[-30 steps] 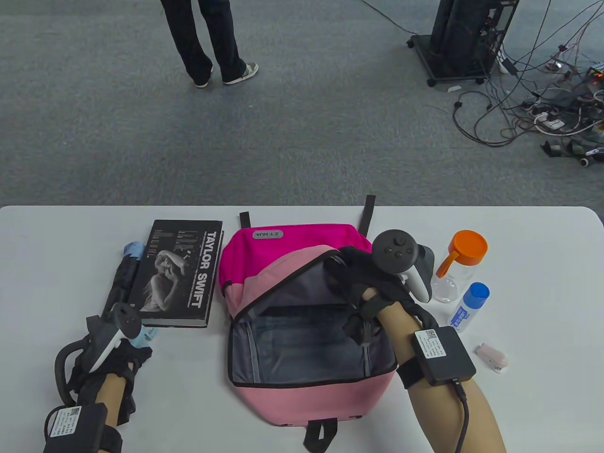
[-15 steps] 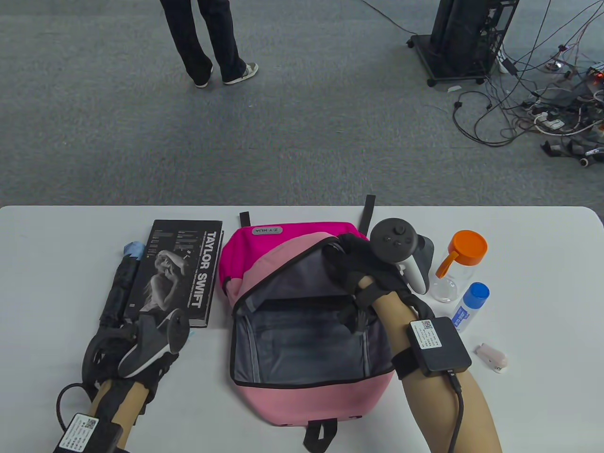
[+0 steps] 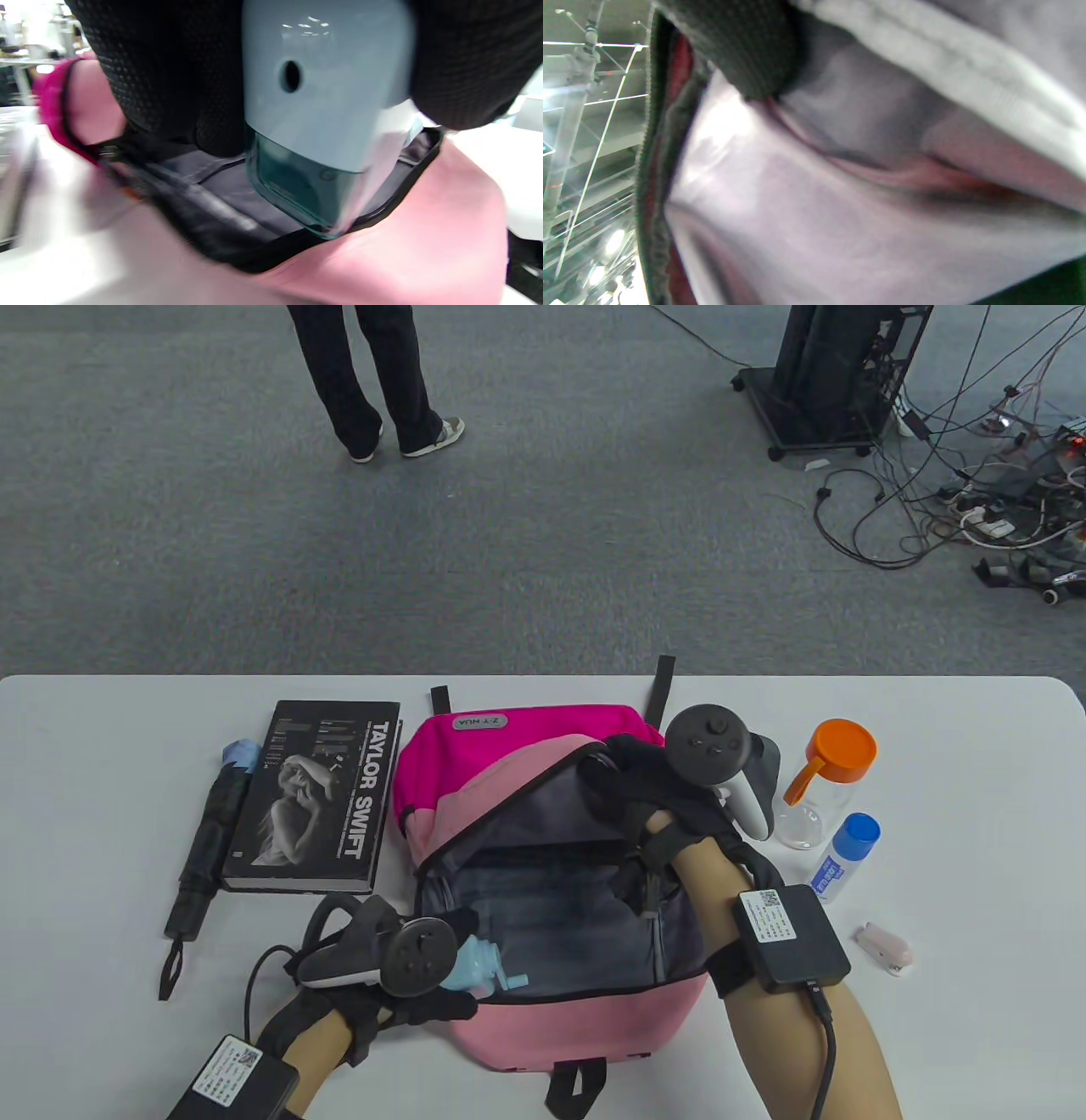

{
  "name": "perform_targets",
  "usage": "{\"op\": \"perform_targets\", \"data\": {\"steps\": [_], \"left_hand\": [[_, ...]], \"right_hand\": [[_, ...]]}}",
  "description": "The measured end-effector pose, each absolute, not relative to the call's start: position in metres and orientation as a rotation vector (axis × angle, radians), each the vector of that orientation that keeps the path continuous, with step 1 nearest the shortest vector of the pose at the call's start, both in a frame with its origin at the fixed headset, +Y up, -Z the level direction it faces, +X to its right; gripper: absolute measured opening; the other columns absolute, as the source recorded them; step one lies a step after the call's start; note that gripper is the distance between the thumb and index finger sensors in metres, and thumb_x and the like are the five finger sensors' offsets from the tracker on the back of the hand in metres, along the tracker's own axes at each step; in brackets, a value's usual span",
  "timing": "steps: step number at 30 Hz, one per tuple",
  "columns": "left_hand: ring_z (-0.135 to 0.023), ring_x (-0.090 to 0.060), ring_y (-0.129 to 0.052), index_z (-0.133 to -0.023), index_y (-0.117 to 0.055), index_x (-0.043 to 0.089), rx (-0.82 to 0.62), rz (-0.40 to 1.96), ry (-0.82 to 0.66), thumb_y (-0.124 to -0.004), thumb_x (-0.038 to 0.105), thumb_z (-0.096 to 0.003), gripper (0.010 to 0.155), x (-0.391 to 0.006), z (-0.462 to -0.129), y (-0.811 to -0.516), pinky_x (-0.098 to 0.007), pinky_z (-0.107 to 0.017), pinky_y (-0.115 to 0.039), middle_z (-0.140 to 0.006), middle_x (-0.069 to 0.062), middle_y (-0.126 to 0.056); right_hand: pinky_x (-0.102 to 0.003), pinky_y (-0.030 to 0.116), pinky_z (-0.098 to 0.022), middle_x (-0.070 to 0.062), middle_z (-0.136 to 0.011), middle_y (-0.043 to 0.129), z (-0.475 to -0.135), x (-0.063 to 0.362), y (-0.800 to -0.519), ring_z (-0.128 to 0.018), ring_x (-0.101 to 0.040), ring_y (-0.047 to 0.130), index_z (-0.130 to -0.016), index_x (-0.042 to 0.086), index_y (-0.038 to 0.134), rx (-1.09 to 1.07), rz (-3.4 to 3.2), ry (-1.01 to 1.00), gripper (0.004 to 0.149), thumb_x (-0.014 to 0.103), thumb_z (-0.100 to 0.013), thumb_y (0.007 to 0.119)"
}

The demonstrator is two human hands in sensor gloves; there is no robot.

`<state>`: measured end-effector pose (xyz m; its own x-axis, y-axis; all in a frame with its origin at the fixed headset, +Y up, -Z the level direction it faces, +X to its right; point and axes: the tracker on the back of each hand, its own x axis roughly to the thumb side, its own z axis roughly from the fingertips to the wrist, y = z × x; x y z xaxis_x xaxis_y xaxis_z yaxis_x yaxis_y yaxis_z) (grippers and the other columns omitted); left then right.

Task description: Pack school bag

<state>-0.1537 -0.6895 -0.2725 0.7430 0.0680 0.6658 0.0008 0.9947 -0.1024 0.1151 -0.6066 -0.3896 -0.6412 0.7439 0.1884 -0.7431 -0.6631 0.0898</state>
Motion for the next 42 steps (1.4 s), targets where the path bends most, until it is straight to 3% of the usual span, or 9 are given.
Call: {"op": "perform_targets", "data": {"steps": [3,6,8,16,23,27,31,35,42], "left_hand": [[-0.088,-0.037,-0.102,-0.106,-0.065,0.018,0.219,-0.139,-0.568,-0.099,0.057,-0.0279,0.094,-0.142,-0.276,-0.692,-0.049,-0.060,-0.095,-0.106,-0.007,-0.089],[-0.088,-0.041,-0.098,-0.108,-0.063,0.014,0.284,-0.151,-0.507,-0.098,0.054,-0.0271,0.097,-0.138,-0.286,-0.701,-0.053,-0.060,-0.092,-0.107,-0.011,-0.086],[-0.088,-0.040,-0.099,-0.108,-0.063,0.013,0.365,-0.420,-0.516,-0.096,0.057,-0.0255,0.099,-0.126,-0.287,-0.715,-0.052,-0.059,-0.093,-0.106,-0.010,-0.087],[-0.095,-0.036,-0.091,-0.106,-0.063,0.019,0.245,-0.586,-0.474,-0.096,0.046,-0.0336,0.084,-0.128,-0.297,-0.760,-0.053,-0.066,-0.088,-0.108,-0.011,-0.081],[-0.104,-0.038,-0.080,-0.110,-0.058,0.022,0.096,-0.419,-0.448,-0.088,0.050,-0.0424,0.078,-0.141,-0.294,-0.737,-0.058,-0.072,-0.079,-0.114,-0.008,-0.074],[-0.097,-0.036,-0.093,-0.101,-0.078,0.024,0.198,-0.345,-0.436,-0.085,0.050,-0.0441,0.063,-0.158,-0.287,-0.704,-0.056,-0.069,-0.083,-0.102,-0.004,-0.095],[-0.097,-0.038,-0.093,-0.100,-0.081,0.024,0.276,-0.284,-0.273,-0.083,0.050,-0.0461,0.059,-0.191,-0.300,-0.664,-0.058,-0.071,-0.080,-0.101,-0.004,-0.097],[-0.109,-0.047,-0.074,-0.109,-0.069,0.020,0.082,-0.209,-0.060,-0.080,0.052,-0.0479,0.070,-0.224,-0.331,-0.665,-0.064,-0.078,-0.066,-0.114,-0.012,-0.082],[-0.108,-0.065,-0.017,-0.119,-0.022,0.009,-0.358,-0.042,0.108,-0.065,0.071,-0.0455,0.105,-0.256,-0.381,-0.731,-0.080,-0.073,-0.028,-0.124,-0.035,-0.022]], "right_hand": [[-0.074,0.083,-0.051,-0.020,-0.075,0.100,-0.389,0.119,-0.609,-0.072,-0.047,0.100,-0.082,0.006,0.088,0.270,2.273,0.021,0.040,0.031,-0.052,0.081],[-0.074,0.083,-0.051,-0.019,-0.075,0.101,-0.388,0.125,-0.610,-0.072,-0.047,0.100,-0.082,0.007,0.088,0.269,2.235,0.039,0.039,0.031,-0.052,0.081],[-0.074,0.082,-0.051,-0.020,-0.075,0.101,-0.388,0.126,-0.611,-0.073,-0.047,0.099,-0.082,0.007,0.088,0.294,2.222,0.058,0.039,0.031,-0.052,0.081],[-0.074,0.082,-0.052,-0.019,-0.076,0.101,-0.383,0.123,-0.610,-0.073,-0.047,0.099,-0.082,0.007,0.088,0.365,2.283,0.053,0.039,0.031,-0.052,0.082],[-0.074,0.082,-0.052,-0.020,-0.076,0.100,-0.384,0.123,-0.610,-0.073,-0.047,0.099,-0.083,0.007,0.088,0.367,2.281,0.044,0.040,0.031,-0.052,0.082],[-0.074,0.082,-0.051,-0.020,-0.076,0.100,-0.385,0.125,-0.612,-0.073,-0.047,0.099,-0.083,0.007,0.088,0.366,2.282,0.045,0.040,0.031,-0.052,0.082],[-0.074,0.082,-0.051,-0.020,-0.076,0.100,-0.386,0.126,-0.613,-0.073,-0.047,0.099,-0.083,0.007,0.088,0.348,2.257,0.034,0.040,0.031,-0.052,0.081],[-0.074,0.083,-0.051,-0.020,-0.076,0.100,-0.384,0.123,-0.613,-0.073,-0.047,0.099,-0.083,0.007,0.087,0.357,2.265,0.031,0.040,0.031,-0.052,0.081],[-0.075,0.082,-0.051,-0.020,-0.076,0.100,-0.383,0.120,-0.612,-0.073,-0.047,0.099,-0.083,0.007,0.087,0.359,2.276,0.033,0.040,0.031,-0.052,0.081]]}}
